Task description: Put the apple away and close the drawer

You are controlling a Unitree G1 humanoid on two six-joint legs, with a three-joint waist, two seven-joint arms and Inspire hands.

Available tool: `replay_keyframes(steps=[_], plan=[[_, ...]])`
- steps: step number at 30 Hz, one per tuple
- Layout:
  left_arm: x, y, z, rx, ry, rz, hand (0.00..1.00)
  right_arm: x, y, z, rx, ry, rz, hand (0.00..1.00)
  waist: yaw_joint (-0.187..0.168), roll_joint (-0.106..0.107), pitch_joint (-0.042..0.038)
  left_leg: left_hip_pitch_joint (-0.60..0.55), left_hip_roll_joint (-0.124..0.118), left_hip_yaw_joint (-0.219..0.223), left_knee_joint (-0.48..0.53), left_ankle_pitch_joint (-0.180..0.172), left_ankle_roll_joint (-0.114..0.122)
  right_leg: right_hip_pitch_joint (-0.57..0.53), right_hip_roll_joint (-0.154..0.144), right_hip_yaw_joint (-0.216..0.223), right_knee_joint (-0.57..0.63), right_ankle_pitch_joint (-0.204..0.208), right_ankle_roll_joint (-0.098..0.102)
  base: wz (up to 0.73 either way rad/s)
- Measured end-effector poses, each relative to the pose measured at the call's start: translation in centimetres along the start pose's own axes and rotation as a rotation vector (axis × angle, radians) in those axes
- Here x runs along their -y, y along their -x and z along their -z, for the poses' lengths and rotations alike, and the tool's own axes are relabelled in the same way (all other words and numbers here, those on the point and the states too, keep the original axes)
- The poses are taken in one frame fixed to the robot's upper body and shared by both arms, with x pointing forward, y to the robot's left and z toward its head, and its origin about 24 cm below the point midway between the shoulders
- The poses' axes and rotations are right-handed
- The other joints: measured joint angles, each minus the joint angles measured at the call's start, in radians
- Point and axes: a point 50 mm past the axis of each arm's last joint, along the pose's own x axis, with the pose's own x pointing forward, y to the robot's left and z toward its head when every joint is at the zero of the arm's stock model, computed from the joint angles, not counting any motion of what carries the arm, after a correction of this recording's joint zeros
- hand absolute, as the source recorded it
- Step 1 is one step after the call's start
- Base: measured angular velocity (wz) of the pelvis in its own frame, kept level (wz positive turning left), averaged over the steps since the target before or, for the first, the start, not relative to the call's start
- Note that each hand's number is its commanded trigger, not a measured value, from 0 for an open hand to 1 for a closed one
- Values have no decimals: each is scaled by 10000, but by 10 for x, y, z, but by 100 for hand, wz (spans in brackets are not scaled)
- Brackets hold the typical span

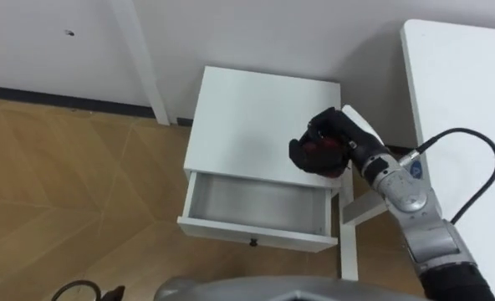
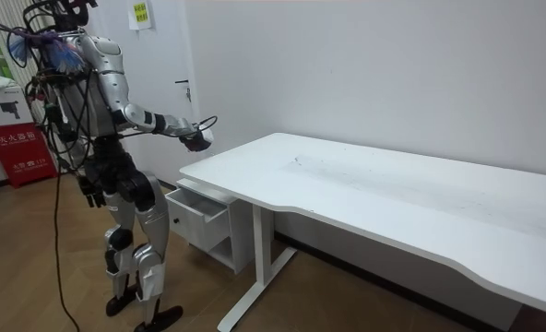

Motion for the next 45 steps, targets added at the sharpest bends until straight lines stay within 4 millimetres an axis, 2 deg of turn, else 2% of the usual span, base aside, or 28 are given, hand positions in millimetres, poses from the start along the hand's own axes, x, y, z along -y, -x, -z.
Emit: replay_keyframes(steps=[6, 7, 8, 17, 22, 31, 40, 45], plan=[[2, -1, -6, 161, -78, -60, 0, -13, -2, -3, 65, 121, -526, 100, 87, 13, 8, -27, 3, -7, 26, 0, 0, 1, -20, -183, 1, 0, 0, 0], [2, -1, -7, 170, -81, -61, 0, -14, -3, -4, 78, 134, -582, 84, 107, 13, 8, -27, 3, -7, 27, 0, 0, 1, -20, -185, 2, 0, 0, 0], [2, -1, -7, 188, -106, -58, 0, -16, -3, -4, 102, 151, -672, 1, 151, 15, 9, -31, 3, -7, 29, 0, 0, 2, -20, -189, 3, 0, 0, 0], [3, -1, -10, 264, -230, -64, 0, -24, -4, -6, 118, 216, -974, 0, 238, 9, 7, -31, 1, -7, 32, 0, 0, 6, -22, -214, 7, 0, 0, 0], [4, -1, -11, 285, -297, -152, 0, -22, -7, -11, 278, 290, -989, 0, 250, 23, 16, -32, -1, -7, 13, 0, 0, -9, -19, -208, 5, 0, 1, 0], [7, -1, -9, 92, -271, -160, 0, -21, -10, -14, 370, 319, -1178, 0, 239, 163, 89, -57, -1, -9, 4, 0, 0, -25, -17, -220, 2, -1, 1, 0], [7, -1, -6, -140, -275, -161, 0, -22, -10, -14, 341, 306, -1177, 0, 238, 182, 37, -51, -1, -9, 22, 0, 0, -20, -20, -218, 3, -1, 1, 0], [7, -1, -3, -249, -178, -140, 0, -22, -9, -10, 127, 252, -1142, 0, 217, 121, -29, -21, 0, -9, 33, 0, 0, 21, -31, -317, 8, -1, 2, 0]])
